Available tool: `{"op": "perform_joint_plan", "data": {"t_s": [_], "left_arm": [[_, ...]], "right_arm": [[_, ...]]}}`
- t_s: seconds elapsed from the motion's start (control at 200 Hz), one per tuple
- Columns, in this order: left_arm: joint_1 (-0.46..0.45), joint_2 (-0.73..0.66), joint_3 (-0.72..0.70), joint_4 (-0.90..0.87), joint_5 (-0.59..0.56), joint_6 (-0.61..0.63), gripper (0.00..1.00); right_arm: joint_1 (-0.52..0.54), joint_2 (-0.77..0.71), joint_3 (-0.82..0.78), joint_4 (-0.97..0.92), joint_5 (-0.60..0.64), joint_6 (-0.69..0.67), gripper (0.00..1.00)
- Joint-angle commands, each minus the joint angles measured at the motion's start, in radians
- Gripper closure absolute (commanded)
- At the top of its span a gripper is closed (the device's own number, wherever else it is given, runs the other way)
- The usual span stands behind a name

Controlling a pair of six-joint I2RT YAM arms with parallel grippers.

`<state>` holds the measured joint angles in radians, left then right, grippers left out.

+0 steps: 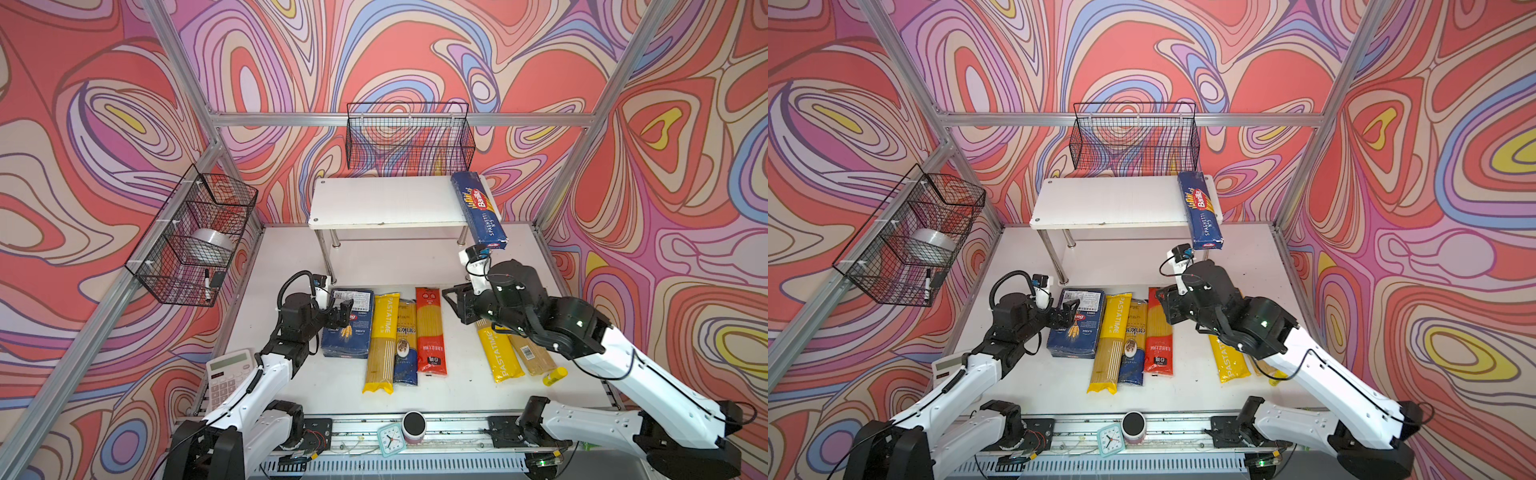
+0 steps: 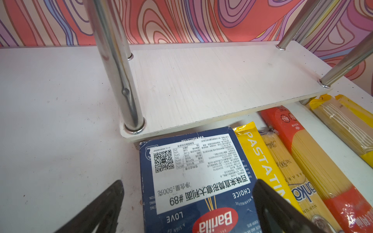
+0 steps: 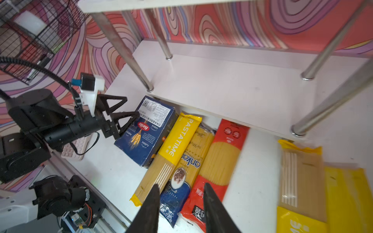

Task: Arrange pasta packages on shelves
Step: Move the pasta box to the shelf.

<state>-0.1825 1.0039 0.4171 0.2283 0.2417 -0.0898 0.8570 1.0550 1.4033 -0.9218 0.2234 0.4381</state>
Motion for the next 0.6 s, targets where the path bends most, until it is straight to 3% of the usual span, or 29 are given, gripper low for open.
{"op": "perform_joint_plan", "data": {"t_s": [0.0,0.2,0.596], "left_arm": [[0.0,0.001,0.007,0.005,-0.008,-0.005,0.0],[0.0,0.002,0.008,0.003,-0.006,-0.005,0.0],[0.0,0.007,0.012,0.002,-0.006,-0.006,0.0]], "right_arm": [[0.003,-0.029,0.103,-0.185,0.168,0.057,0.66],[0.003,0.004,0.209,-0.213,0.275,0.01,0.69],[-0.025,0.088,0.25,-0.06,0.289,-0.12,0.6]]}}
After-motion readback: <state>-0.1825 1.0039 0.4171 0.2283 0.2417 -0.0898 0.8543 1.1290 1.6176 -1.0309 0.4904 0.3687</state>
